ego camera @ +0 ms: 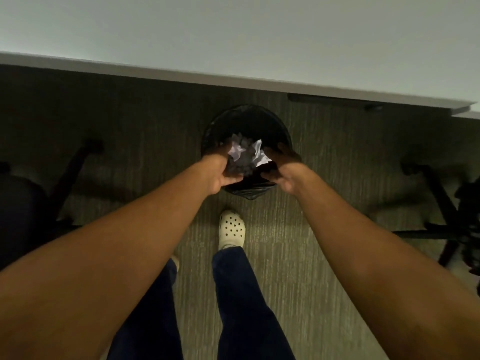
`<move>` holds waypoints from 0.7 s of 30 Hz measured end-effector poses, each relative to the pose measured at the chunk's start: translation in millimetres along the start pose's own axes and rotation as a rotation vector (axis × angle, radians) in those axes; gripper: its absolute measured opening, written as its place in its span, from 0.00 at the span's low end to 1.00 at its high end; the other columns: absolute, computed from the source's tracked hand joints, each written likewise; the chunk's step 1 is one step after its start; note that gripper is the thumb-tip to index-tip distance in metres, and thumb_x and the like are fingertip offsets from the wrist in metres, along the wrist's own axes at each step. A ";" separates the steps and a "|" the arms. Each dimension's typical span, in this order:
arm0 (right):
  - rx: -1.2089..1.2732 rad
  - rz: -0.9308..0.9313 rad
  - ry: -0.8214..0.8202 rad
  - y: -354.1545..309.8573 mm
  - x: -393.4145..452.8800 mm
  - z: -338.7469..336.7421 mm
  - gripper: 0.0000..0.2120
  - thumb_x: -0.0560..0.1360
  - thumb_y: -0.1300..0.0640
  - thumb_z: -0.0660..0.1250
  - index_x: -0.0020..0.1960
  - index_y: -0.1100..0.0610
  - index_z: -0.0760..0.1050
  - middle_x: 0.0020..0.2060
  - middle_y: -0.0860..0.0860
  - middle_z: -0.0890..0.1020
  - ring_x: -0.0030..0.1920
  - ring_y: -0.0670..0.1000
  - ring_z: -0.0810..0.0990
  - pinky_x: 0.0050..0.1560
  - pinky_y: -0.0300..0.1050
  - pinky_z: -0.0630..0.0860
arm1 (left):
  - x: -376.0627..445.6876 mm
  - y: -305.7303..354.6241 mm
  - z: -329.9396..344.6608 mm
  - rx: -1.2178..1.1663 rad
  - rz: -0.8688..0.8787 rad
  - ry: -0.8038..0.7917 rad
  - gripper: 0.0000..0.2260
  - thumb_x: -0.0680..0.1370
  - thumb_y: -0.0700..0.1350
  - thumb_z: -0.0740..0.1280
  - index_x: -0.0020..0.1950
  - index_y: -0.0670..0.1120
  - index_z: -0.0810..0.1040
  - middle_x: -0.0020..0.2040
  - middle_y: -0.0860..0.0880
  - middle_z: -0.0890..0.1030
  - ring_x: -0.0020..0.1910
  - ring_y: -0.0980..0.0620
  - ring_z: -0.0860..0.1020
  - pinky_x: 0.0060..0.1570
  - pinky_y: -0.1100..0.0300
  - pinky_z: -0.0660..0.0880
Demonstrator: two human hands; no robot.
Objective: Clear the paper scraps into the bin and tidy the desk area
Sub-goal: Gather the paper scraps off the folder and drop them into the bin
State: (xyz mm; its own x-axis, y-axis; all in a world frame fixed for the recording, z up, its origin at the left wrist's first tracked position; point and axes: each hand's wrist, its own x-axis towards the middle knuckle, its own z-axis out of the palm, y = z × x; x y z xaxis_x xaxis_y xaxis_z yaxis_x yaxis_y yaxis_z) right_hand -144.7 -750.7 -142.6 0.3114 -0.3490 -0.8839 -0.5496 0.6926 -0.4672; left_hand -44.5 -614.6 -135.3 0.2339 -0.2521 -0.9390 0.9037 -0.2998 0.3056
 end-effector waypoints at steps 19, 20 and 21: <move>-0.787 -0.407 -0.396 2.9 -96.0 208.0 0.10 0.83 0.57 0.67 0.63 0.56 0.80 0.55 0.51 0.84 0.54 0.49 0.85 0.55 0.49 0.83 | -152.9 38.1 -216.1 0.062 0.810 0.469 0.10 0.85 0.47 0.67 0.63 0.61 0.78 0.53 0.49 0.84 0.41 0.54 0.84 0.38 0.60 0.82; -0.822 -0.435 -0.440 2.4 -106.7 231.3 0.10 0.83 0.57 0.67 0.63 0.56 0.81 0.55 0.51 0.84 0.54 0.50 0.85 0.54 0.49 0.83 | -168.6 42.1 -241.4 -0.008 0.819 0.516 0.10 0.84 0.46 0.68 0.62 0.61 0.79 0.51 0.50 0.85 0.41 0.54 0.84 0.38 0.60 0.82; -0.852 -0.464 -0.478 2.5 -116.6 254.5 0.10 0.83 0.57 0.68 0.62 0.55 0.81 0.54 0.52 0.84 0.54 0.50 0.85 0.53 0.49 0.84 | -182.8 45.2 -267.5 -0.086 0.825 0.571 0.10 0.84 0.44 0.69 0.61 0.59 0.80 0.48 0.52 0.85 0.40 0.55 0.84 0.38 0.61 0.82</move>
State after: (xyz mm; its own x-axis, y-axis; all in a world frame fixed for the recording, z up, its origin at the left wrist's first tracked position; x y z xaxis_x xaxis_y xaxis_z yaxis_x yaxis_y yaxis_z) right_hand 14.8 -547.6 -34.7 0.7970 -0.0542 -0.6015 -0.6007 -0.1750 -0.7801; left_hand 49.6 -335.9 7.9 0.9146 0.1347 -0.3812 0.3996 -0.1580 0.9030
